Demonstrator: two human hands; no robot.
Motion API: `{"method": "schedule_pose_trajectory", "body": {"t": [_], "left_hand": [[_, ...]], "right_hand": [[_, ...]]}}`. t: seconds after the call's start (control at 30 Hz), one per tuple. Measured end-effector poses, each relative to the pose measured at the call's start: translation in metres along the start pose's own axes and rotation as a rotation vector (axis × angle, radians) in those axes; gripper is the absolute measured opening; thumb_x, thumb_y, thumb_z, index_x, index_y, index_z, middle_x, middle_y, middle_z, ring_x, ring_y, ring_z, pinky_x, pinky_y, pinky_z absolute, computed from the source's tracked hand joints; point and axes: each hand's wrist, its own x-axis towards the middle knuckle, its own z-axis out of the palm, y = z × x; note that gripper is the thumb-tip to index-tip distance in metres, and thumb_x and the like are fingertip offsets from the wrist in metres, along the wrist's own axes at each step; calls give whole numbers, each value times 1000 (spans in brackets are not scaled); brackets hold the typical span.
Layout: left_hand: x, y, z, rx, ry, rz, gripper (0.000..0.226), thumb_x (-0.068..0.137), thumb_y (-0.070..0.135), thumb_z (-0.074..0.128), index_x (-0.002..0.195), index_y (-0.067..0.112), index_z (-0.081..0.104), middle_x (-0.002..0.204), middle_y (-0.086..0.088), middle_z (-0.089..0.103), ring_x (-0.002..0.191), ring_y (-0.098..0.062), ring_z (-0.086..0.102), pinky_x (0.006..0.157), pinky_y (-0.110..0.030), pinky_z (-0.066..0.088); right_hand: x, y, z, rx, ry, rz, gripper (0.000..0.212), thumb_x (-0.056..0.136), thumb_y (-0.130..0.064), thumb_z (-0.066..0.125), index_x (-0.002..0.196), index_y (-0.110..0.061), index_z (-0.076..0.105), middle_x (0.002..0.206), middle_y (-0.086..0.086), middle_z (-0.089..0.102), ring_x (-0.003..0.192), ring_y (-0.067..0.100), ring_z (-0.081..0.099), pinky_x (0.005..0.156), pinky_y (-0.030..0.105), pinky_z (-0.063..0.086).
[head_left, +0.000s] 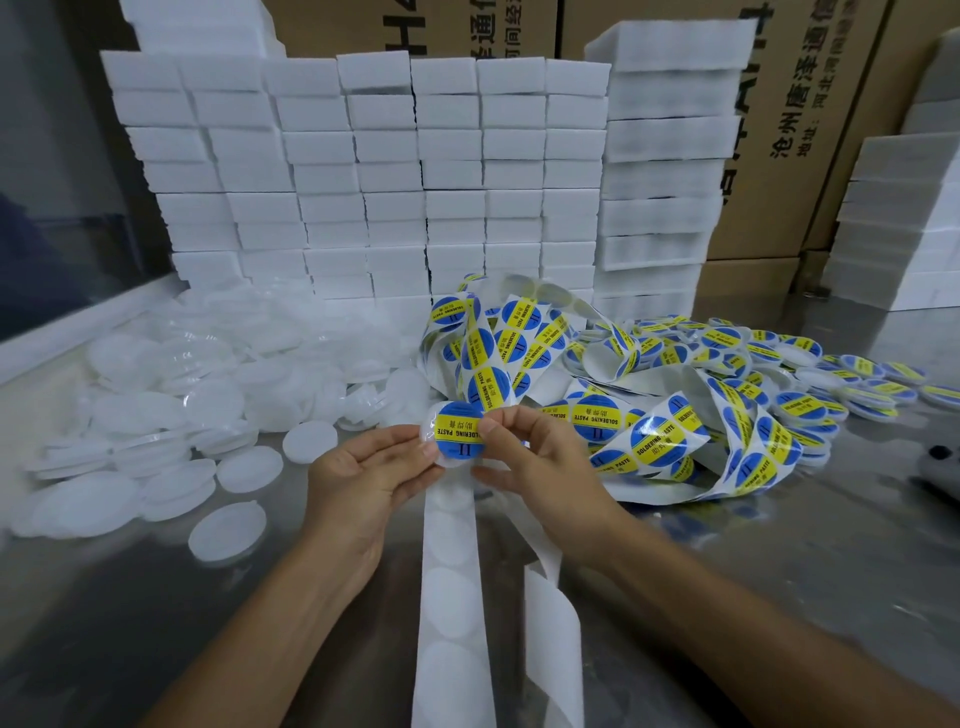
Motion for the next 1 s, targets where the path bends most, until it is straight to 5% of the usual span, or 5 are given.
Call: {"method": "schedule_pose_trajectory", "body": {"t": [0.2, 0.33, 0.53, 1.0], "left_hand": [[1, -1, -3, -7, 14, -20, 15, 77, -11, 67, 88, 0, 66, 77, -15, 75, 71, -23, 74, 60, -25, 59], [6, 2, -9, -45, 72, -29, 16, 81, -13, 63, 90, -1, 66, 73, -13, 74, 67, -22, 74, 57, -26, 59], [5, 1, -6, -51, -7, -13, 33, 59, 2, 72, 91, -1, 66, 80, -15, 75, 73, -23, 74, 61, -24, 58], [3, 2, -6, -15, -42, -23, 37, 55, 3, 74, 91, -1, 66, 81, -16, 75, 72, -24, 74, 60, -24, 58]], "right_hand": [[-2, 1, 5, 18, -50, -19, 16, 102, -16, 50, 96, -7, 62, 101, 10, 70, 99, 19, 65, 99, 47, 52], [0, -1, 0, 38, -76, -55, 18, 102, -17, 50, 93, -9, 63, 100, 3, 75, 103, 19, 69, 95, 37, 55], [2, 5, -2, 52, -8, -41, 15, 97, -18, 59, 97, -7, 70, 100, 9, 76, 102, 22, 69, 94, 38, 56], [3, 7, -3, 45, -12, -7, 14, 96, -21, 61, 99, -10, 70, 100, 4, 76, 102, 20, 71, 93, 38, 57]]}}
